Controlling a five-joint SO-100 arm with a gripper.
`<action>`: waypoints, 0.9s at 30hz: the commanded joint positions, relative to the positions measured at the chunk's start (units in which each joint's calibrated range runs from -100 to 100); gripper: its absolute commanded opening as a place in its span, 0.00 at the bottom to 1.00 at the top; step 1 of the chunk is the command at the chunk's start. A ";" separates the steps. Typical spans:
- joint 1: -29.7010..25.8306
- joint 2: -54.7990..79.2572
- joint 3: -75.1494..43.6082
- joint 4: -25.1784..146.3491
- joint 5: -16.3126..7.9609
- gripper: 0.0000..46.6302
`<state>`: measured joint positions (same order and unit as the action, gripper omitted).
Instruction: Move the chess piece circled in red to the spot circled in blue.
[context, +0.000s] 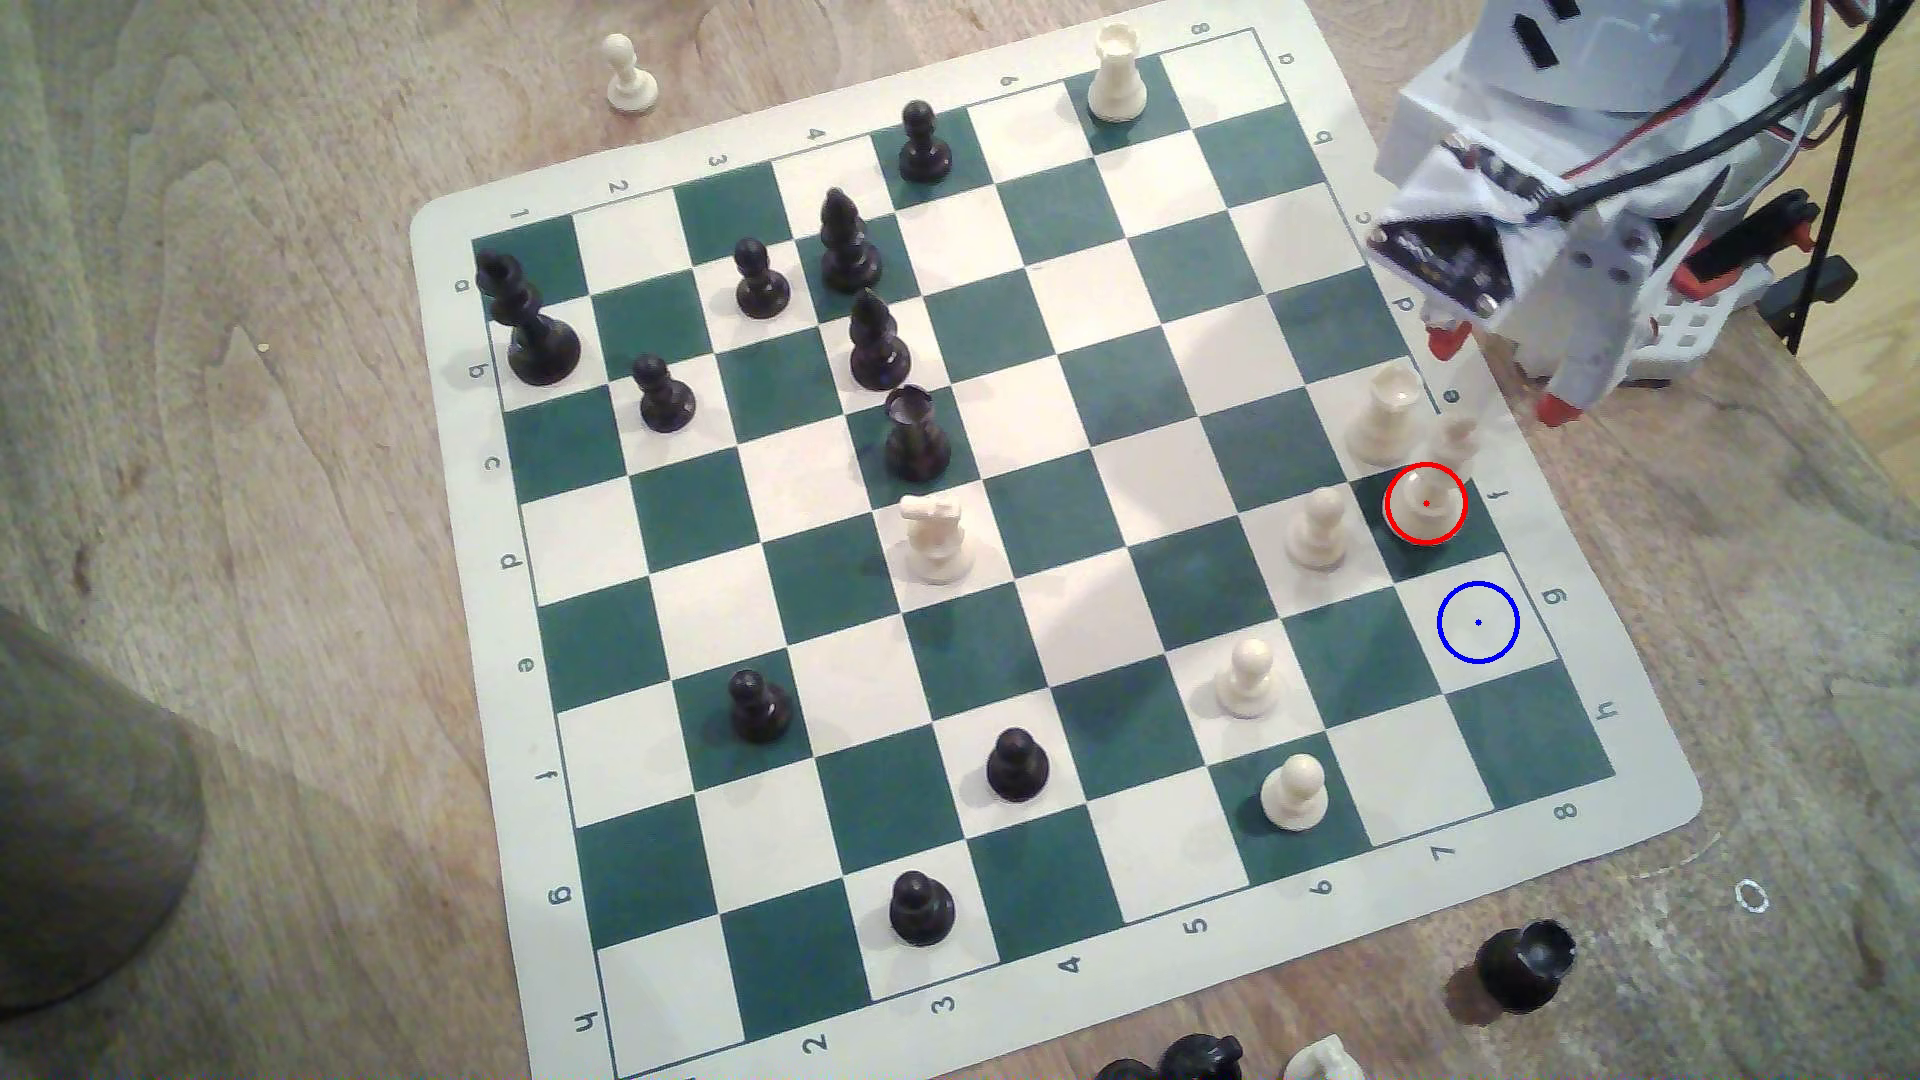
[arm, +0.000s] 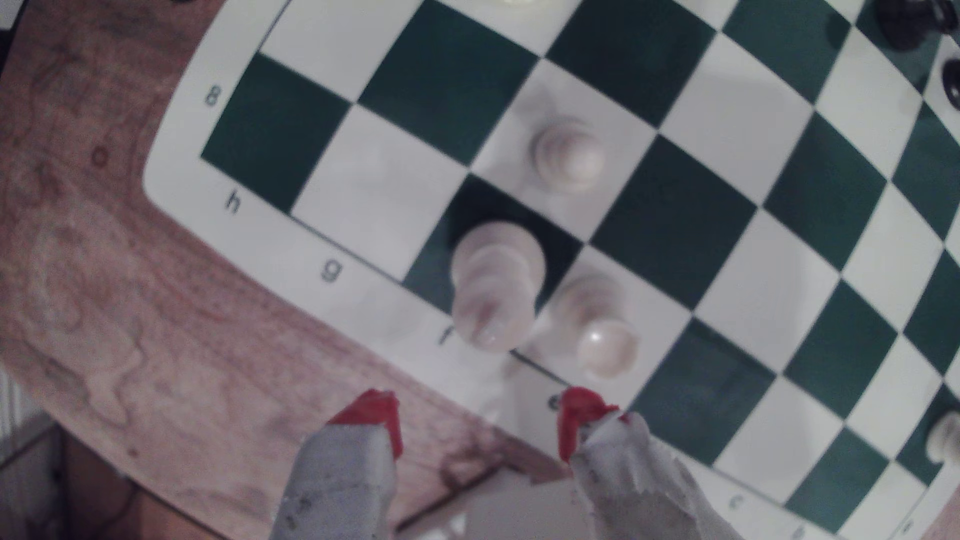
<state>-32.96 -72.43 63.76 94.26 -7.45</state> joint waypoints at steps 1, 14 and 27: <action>-0.86 3.08 -0.48 -2.13 -0.34 0.35; -1.57 10.63 2.88 -10.23 -0.59 0.34; -2.58 15.05 4.42 -15.64 -1.03 0.33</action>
<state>-35.25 -57.60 68.55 79.36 -8.33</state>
